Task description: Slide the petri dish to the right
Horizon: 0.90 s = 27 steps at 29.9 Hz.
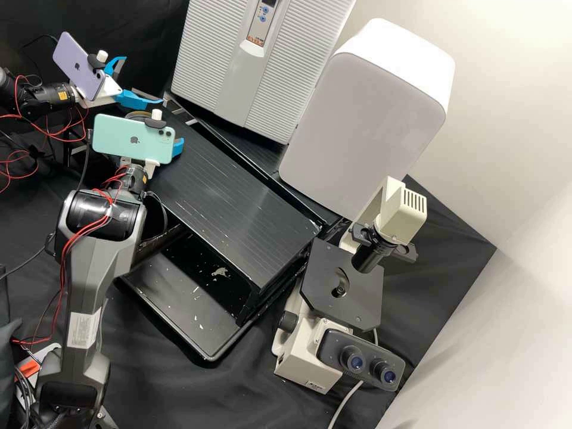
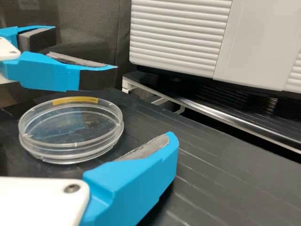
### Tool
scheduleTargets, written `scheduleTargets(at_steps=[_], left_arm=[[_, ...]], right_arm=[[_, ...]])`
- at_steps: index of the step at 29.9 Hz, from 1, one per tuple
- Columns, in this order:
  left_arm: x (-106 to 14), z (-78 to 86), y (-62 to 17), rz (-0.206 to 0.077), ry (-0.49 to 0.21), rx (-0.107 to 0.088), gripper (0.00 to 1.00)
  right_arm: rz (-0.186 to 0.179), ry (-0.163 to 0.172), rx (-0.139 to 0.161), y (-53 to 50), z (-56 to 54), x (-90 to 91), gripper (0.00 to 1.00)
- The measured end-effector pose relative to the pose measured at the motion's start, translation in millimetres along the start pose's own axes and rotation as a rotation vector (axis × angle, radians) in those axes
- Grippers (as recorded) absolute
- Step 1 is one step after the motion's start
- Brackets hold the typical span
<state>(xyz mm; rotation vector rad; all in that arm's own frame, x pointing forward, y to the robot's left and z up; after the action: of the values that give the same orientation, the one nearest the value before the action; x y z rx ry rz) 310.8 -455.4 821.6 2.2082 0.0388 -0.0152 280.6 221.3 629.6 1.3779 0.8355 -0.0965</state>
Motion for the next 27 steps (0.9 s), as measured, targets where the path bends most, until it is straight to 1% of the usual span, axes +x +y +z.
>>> scheduleTargets(at_steps=[1,4,6,8,15,16,19,20,25,27], left_arm=[[0.0,0.0,0.0,0.0,0.0,0.0,1.0],[0.0,0.0,0.0,0.0,0.0,0.0,1.0],[0.0,0.0,0.0,0.0,0.0,0.0,1.0],[0.0,0.0,0.0,0.0,0.0,0.0,1.0],[0.0,0.0,0.0,0.0,0.0,0.0,1.0],[0.0,0.0,0.0,0.0,0.0,0.0,1.0],[0.0,0.0,0.0,0.0,0.0,0.0,1.0],[0.0,0.0,0.0,0.0,0.0,0.0,1.0],[0.0,0.0,0.0,0.0,0.0,0.0,1.0],[0.0,0.0,0.0,0.0,0.0,0.0,1.0]], right_arm=[[-0.002,-0.005,0.0,0.2,1.1,1.7,1.0],[0.005,-0.009,0.002,4.8,1.2,6.4,1.0],[0.002,-0.017,0.002,6.0,2.2,9.5,1.0],[0.002,-0.016,0.002,7.4,1.0,12.7,1.0],[-0.004,-0.022,-0.005,6.4,1.9,21.2,1.0],[-0.004,-0.022,-0.006,6.2,2.1,21.9,0.0],[0.006,-0.033,-0.008,7.2,3.1,22.3,0.0],[0.005,-0.033,-0.014,7.0,3.2,22.3,0.0],[0.005,-0.033,-0.015,7.0,3.2,22.3,0.0],[0.005,-0.033,-0.019,7.0,3.2,22.3,0.0]])
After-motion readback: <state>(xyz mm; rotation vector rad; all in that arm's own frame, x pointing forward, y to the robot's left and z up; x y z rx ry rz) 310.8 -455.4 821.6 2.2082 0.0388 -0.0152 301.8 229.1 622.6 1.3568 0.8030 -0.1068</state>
